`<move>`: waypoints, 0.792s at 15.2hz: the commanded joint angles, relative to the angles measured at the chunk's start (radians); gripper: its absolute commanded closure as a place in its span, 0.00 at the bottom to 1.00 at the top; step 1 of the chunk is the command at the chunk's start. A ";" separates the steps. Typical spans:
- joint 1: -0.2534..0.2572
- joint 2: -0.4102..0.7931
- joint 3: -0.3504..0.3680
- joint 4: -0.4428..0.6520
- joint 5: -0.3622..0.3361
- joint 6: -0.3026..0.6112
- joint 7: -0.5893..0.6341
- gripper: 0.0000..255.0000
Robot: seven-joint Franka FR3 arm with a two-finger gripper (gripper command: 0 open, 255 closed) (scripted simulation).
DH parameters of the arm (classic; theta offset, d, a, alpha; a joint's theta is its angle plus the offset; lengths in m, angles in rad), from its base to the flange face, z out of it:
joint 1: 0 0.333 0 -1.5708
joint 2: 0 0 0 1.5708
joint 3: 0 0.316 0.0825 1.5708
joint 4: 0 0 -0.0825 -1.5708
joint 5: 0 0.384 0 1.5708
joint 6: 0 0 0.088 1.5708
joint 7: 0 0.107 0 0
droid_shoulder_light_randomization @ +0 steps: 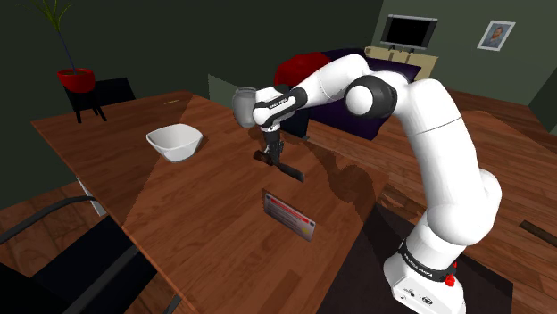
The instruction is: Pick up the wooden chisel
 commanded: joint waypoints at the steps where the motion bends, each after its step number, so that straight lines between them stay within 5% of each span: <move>1: 0.000 -0.014 0.000 0.002 0.000 -0.015 -0.002 1.00; 12: 0.000 -0.089 0.001 0.030 0.002 -0.118 -0.010 1.00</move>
